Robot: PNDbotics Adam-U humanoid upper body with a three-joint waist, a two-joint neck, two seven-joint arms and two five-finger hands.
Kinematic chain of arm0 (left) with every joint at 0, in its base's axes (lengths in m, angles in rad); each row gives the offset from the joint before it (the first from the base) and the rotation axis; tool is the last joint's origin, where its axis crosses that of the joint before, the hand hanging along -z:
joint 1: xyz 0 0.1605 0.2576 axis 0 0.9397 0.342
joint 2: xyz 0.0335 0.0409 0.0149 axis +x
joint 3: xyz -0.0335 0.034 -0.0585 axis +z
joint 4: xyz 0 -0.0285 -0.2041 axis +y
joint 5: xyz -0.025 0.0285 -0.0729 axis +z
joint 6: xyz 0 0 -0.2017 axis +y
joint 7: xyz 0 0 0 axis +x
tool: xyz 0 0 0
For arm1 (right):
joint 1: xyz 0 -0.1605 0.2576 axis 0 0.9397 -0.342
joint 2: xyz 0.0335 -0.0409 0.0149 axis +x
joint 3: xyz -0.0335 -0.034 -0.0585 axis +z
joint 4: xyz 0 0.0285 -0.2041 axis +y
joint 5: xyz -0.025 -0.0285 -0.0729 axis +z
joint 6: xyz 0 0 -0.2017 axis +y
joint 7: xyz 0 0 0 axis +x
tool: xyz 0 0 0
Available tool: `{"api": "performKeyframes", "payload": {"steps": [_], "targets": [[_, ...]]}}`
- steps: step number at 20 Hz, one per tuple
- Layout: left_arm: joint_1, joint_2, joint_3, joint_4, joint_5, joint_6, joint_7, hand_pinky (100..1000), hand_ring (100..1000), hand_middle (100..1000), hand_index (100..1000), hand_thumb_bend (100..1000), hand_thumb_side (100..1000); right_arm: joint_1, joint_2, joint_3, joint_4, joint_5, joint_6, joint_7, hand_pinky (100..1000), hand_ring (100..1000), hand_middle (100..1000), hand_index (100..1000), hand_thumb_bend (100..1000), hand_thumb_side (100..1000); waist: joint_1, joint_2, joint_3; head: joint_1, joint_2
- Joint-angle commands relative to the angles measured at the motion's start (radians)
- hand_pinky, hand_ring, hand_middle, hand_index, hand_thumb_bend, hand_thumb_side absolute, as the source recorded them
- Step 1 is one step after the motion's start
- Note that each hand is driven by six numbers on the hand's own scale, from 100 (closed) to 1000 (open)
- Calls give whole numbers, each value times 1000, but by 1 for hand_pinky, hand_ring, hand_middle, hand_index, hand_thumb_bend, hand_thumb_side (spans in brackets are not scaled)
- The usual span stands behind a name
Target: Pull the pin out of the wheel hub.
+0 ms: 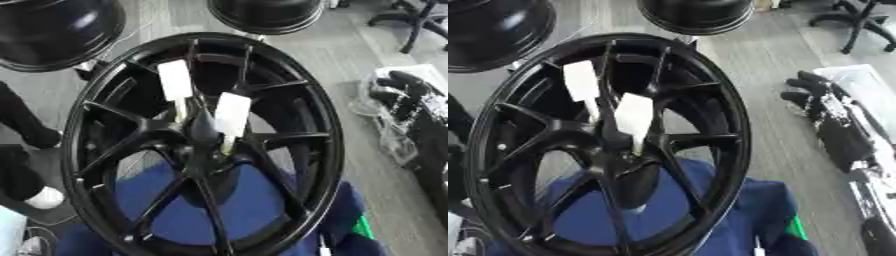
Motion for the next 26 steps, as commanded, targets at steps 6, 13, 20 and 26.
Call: {"api": "performKeyframes", "payload": {"steps": [6,13,20,26], "targets": [[-187,224,-183,-64,-66,-35,-122,618,855,864,786,100,658,-2,-36,8,-15,15,3,5,1000,804,810,871,100,648,8,-30,-21,15,-3],[-370,320,-366,-64,-38,-10,-235,653,842,844,787,100,670,-1,-42,17,-12,25,6,14,1000,804,810,870,100,652,16,-32,-27,23,3],[-542,281,-550,-54,-43,104,-350,697,854,848,807,100,716,10,-40,12,-11,39,6,6,1000,803,810,870,100,655,16,-32,-4,4,3],[-605,213,-624,72,-113,201,-447,741,865,847,834,145,709,14,-40,14,-10,45,8,5,1000,803,810,870,100,656,15,-36,2,-2,4]]}}
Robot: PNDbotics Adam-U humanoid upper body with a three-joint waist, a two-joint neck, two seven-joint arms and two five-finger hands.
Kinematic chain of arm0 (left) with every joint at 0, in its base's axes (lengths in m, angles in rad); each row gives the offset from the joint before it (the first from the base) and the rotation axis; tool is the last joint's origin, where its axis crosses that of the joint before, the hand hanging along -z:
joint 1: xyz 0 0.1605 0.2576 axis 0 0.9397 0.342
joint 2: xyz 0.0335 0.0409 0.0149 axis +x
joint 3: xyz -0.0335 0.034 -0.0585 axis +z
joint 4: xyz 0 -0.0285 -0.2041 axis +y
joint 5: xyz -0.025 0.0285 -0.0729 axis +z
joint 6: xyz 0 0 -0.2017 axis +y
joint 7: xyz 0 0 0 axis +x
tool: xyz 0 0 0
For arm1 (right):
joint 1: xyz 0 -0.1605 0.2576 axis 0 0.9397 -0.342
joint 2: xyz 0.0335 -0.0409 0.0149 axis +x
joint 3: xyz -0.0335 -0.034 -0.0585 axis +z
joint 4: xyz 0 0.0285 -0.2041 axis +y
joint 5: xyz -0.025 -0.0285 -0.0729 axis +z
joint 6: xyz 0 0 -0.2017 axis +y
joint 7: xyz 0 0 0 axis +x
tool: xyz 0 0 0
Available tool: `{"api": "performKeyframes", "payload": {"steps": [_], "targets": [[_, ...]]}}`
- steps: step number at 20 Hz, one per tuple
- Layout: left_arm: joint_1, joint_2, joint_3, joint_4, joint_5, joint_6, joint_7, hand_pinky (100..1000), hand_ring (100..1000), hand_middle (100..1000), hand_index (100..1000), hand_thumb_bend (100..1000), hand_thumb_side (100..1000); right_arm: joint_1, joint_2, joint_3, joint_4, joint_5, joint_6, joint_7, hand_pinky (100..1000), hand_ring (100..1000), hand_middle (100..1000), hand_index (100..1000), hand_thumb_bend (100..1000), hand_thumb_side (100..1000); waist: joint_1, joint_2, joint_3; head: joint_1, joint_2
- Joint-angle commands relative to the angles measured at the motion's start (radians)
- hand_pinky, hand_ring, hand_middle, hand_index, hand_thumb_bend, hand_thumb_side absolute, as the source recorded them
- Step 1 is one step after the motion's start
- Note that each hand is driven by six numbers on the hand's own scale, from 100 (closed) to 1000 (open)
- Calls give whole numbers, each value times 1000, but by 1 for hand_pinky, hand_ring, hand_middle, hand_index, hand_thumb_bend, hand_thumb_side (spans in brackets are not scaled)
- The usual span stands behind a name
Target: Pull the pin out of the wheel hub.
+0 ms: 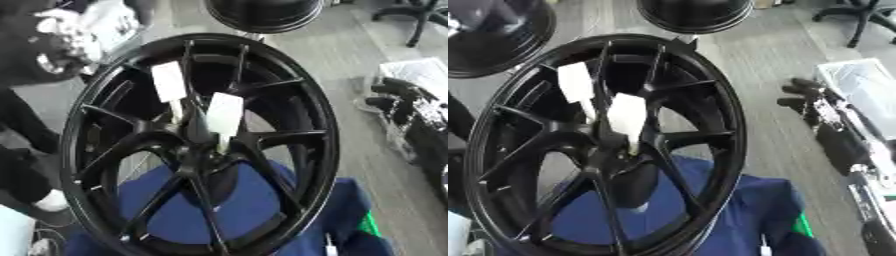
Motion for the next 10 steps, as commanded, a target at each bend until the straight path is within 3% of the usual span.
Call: {"api": "performKeyframes", "payload": {"steps": [1,7,10], "targets": [[-36,-21,-19,68,-47,49,-52,746,866,848,835,156,709,1,-29,-4,-10,8,-1,-2,1000,803,810,870,100,656,-4,-26,2,-4,4],[-70,-85,-48,172,-141,144,-147,814,894,866,854,275,703,3,-29,-2,-9,11,0,-2,1000,803,810,870,100,657,-4,-28,4,-6,6],[-82,-111,-63,200,-184,193,-196,860,913,834,859,406,644,3,-31,-2,-9,9,1,-2,1000,803,810,870,100,657,-3,-30,4,-4,9]]}}
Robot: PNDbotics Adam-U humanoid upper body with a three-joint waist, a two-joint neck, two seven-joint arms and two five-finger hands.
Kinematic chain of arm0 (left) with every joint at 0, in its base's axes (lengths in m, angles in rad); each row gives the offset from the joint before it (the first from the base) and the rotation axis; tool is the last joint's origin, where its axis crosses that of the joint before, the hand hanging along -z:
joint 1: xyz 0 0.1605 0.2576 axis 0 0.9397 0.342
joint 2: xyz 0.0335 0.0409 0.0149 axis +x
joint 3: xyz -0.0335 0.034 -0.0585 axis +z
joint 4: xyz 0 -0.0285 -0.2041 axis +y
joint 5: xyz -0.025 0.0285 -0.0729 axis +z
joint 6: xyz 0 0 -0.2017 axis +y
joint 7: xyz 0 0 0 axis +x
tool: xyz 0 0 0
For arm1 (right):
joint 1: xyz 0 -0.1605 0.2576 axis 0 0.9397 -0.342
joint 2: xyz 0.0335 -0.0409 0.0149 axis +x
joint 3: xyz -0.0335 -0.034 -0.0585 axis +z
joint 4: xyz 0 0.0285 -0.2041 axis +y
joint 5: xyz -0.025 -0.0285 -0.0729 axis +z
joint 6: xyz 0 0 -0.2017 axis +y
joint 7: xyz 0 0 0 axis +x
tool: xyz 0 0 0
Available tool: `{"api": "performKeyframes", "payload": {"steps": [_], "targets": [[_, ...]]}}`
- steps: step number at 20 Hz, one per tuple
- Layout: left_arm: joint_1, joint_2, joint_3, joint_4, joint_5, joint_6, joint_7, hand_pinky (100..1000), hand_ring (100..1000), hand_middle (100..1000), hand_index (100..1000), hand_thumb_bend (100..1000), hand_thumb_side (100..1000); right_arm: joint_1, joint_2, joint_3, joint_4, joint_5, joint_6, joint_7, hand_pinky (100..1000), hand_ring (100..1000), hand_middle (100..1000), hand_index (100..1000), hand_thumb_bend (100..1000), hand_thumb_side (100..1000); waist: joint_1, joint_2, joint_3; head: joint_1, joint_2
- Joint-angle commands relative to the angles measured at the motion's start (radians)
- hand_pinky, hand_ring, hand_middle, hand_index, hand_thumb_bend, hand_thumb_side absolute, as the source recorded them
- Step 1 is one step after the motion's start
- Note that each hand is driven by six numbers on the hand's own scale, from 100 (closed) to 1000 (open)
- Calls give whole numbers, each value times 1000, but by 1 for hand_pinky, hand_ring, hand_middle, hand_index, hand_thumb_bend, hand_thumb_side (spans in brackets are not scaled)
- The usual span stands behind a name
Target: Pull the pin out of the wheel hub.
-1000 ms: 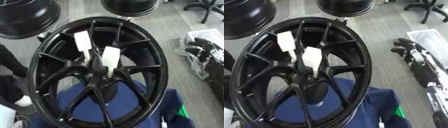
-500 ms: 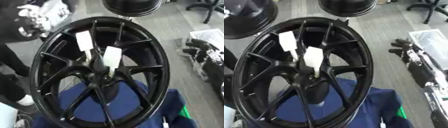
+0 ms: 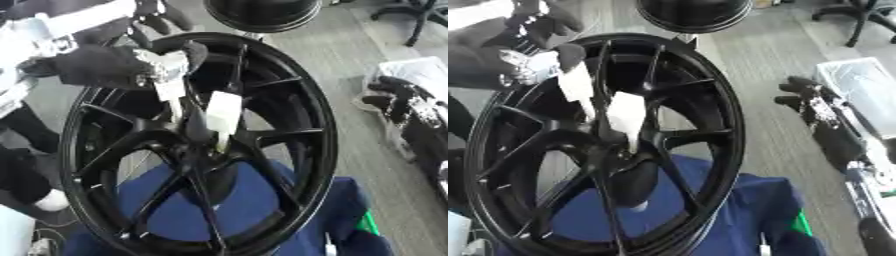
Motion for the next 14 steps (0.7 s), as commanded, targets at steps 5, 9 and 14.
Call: {"api": "performKeyframes", "payload": {"steps": [5,9,14], "targets": [[-29,-24,0,10,-113,116,-118,893,925,824,866,583,498,-2,-33,1,-9,3,1,2,1000,802,810,869,100,658,-1,-25,0,-2,0],[-34,-23,32,-41,-183,181,-188,900,934,822,878,675,330,0,-33,3,-7,7,3,4,1000,802,810,869,100,663,-2,-24,0,-2,0],[-32,-26,74,-67,-274,205,-279,890,933,816,897,665,125,0,-32,8,-7,18,5,6,1000,802,809,868,100,664,-4,-23,0,1,-3]]}}
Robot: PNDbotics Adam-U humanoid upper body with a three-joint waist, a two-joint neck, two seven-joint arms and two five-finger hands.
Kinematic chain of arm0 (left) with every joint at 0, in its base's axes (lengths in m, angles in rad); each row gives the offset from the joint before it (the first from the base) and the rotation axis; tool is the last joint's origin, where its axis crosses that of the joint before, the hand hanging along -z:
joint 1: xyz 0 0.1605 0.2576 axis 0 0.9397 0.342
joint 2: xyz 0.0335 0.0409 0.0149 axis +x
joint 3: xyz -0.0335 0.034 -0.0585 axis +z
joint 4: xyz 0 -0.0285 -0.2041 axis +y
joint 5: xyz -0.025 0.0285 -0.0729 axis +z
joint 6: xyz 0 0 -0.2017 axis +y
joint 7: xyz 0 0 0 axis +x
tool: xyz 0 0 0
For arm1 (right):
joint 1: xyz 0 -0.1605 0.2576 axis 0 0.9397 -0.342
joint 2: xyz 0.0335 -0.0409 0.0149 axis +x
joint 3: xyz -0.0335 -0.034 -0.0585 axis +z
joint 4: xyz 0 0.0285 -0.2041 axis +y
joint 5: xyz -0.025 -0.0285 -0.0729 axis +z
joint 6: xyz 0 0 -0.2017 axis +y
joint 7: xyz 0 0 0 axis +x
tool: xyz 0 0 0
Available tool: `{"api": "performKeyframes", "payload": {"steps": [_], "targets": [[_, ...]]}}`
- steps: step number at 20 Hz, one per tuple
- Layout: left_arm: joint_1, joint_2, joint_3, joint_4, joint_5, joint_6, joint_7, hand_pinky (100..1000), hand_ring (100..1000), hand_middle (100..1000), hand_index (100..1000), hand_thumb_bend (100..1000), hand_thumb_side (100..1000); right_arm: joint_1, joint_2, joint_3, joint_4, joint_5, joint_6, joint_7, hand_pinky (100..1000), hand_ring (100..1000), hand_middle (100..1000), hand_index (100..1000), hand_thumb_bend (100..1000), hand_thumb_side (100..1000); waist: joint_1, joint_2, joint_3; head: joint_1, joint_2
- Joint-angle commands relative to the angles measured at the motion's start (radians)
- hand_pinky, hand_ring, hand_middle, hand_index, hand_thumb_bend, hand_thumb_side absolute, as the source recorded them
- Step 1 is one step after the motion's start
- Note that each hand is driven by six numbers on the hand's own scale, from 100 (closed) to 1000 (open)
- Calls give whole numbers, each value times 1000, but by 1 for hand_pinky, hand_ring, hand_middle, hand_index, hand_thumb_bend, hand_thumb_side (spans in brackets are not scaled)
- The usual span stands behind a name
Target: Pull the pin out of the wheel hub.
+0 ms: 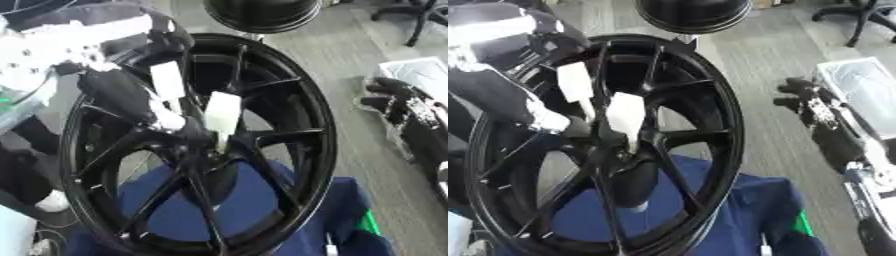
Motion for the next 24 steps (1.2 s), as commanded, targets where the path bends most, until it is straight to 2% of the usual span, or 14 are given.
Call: {"api": "performKeyframes", "payload": {"steps": [1,5,9,14,19,24], "targets": [[-20,6,44,-13,-61,21,-67,889,933,816,897,655,100,-3,-30,-2,-10,8,1,1,1000,801,809,868,100,665,-8,-21,0,1,-3],[-13,-4,65,11,-125,16,-94,885,936,817,895,576,100,-4,-30,0,-9,10,3,3,1000,801,809,868,100,668,-9,-20,-2,4,-5],[-9,-17,76,50,-149,10,-97,885,938,820,891,543,100,-5,-30,4,-7,15,3,6,1000,800,808,868,100,668,-10,-20,-4,3,-3],[-3,-47,73,140,-164,-8,-129,907,946,833,900,575,100,-8,-30,4,-6,12,5,4,1000,799,808,867,100,670,-11,-19,-8,8,-5],[5,-71,78,220,-210,-52,-162,918,947,835,902,612,100,-13,-31,6,-4,11,10,3,1000,797,807,865,100,671,-11,-18,-12,11,-8],[6,-86,87,258,-241,-87,-174,915,945,834,902,604,100,-13,-31,8,-3,13,12,3,1000,796,806,863,100,675,-12,-18,-13,14,-7]]}}
